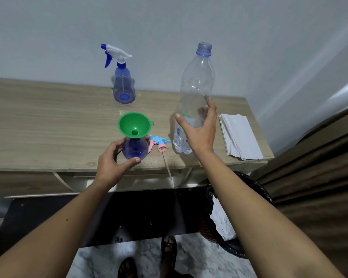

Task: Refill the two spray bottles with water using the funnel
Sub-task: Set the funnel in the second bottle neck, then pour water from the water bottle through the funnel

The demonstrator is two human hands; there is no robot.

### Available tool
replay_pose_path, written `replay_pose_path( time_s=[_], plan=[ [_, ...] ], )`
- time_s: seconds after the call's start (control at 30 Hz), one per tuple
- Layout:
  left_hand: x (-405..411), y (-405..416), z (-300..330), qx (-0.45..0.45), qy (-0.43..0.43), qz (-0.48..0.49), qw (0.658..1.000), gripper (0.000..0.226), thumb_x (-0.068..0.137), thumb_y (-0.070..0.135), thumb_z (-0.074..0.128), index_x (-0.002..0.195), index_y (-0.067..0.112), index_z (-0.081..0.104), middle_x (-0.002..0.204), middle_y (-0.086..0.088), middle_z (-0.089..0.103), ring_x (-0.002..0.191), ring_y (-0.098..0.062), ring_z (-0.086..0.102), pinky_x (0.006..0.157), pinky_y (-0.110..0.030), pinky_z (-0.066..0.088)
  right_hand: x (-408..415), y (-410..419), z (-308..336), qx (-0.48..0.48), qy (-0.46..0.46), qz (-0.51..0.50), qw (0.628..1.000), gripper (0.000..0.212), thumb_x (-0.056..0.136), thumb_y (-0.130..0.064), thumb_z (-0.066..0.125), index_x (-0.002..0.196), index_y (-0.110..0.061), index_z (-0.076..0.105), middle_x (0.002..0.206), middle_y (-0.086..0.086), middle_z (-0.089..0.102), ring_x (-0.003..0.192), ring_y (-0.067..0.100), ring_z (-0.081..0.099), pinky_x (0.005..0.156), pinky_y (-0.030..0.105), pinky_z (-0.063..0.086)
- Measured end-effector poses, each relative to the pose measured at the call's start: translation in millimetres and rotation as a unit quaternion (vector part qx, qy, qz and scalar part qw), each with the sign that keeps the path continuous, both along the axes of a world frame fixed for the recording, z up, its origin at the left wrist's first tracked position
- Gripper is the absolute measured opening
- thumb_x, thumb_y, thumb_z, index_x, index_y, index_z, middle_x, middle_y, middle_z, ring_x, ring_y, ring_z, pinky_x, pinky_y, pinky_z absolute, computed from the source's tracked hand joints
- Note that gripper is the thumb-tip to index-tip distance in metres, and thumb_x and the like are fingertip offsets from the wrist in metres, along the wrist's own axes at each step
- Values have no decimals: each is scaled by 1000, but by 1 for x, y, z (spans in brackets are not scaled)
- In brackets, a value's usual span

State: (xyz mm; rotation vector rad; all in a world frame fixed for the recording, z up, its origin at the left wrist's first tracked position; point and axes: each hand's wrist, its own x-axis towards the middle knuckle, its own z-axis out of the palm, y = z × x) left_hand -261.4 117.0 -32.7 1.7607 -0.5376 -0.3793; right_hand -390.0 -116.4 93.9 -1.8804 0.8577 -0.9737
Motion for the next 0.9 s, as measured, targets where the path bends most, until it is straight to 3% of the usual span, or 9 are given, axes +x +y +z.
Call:
replay_pose_path(
  time_s=[0.17,0.33,0.43,0.57,0.77,0.9],
  plan=[
    [1,0,-1,0,2,-2,1000,77,66,15,101,124,47,61,120,32,69,120,3,66,103,-20,50,-7,4,11,-37,32,44,998,98,76,-45,91,156,-38,35,134,-7,45,116,10,56,100,32,51],
    [2,1,3,0,8,-20,1000,77,67,18,101,127,44,60,126,21,68,121,0,66,105,-26,51,-22,8,17,-74,93,80,990,94,75,-45,90,154,-44,39,133,-4,44,114,12,56,98,40,56],
    [2,2,6,-5,16,-25,1000,81,61,34,101,130,39,61,126,22,69,121,2,66,106,-27,51,-32,9,20,-99,130,98,982,90,74,-45,88,151,-47,41,129,-5,45,117,14,56,100,47,56],
    [3,3,6,-3,21,-22,1000,78,54,51,95,124,48,61,127,16,71,123,2,66,109,-29,51,-44,7,24,-130,189,124,965,89,71,-50,83,148,-55,39,132,-7,45,125,20,57,102,52,53],
    [5,4,1,-2,25,-26,999,92,54,54,95,138,37,61,135,5,71,128,-12,66,115,-46,50,-67,10,37,-187,249,113,944,84,72,-44,82,146,-52,43,127,-6,48,117,19,57,97,41,53],
    [3,7,2,6,35,-23,999,84,51,57,96,127,48,61,135,4,71,128,-13,66,115,-48,50,-79,13,47,-220,286,109,926,82,73,-45,81,147,-49,47,125,-5,49,114,20,56,96,36,45]
  ],
)
